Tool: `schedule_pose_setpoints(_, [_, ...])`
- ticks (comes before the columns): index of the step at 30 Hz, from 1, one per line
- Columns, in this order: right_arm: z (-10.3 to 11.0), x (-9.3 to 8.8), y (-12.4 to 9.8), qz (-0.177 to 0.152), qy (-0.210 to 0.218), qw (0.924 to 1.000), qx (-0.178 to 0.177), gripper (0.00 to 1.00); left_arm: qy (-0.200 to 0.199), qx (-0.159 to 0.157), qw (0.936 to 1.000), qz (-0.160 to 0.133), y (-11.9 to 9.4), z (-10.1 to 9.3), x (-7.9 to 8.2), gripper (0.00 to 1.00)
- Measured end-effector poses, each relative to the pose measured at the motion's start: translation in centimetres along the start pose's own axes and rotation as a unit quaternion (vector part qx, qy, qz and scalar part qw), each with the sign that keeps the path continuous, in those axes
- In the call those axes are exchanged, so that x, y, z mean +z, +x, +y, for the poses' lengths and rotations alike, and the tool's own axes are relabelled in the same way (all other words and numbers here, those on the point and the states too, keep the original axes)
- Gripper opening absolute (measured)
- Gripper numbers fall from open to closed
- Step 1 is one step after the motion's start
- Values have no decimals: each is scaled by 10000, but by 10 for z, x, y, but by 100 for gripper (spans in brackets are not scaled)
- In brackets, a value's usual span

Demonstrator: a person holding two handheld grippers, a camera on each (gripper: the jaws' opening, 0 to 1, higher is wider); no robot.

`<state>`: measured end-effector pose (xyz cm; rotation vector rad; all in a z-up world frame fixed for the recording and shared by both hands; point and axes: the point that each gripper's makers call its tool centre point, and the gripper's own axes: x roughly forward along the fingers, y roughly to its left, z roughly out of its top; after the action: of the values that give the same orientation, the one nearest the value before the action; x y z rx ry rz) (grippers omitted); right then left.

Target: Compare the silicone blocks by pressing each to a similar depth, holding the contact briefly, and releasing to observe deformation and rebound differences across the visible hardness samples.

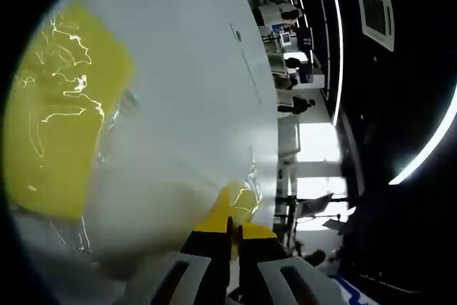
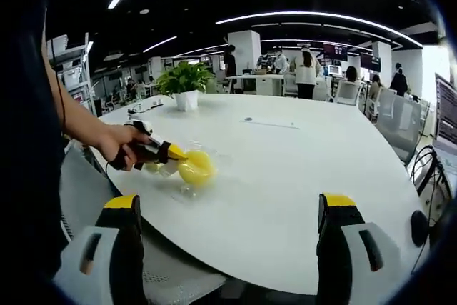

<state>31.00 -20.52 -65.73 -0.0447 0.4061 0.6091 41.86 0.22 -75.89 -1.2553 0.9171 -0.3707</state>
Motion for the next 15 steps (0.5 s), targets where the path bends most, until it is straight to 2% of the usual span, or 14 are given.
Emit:
schedule_pose_setpoints(6, [-2, -3, -2, 65, 30, 10000, -30, 96, -321, 306, 9990, -65, 3, 11, 7, 0])
schedule_pose_setpoints(9, [-2, 1, -3, 18, 33, 10000, -59, 96, -336, 536, 9979, -156, 1, 18, 11, 1])
schedule_pose_setpoints(12, [-3, 3, -3, -45, 44, 10000, -76, 96, -288, 570, 9978, -174, 2, 19, 12, 1])
schedule_pose_setpoints(15, [-1, -6, 1, 128, 107, 9998, -48, 96, -185, 616, 9977, -195, 5, 18, 12, 1])
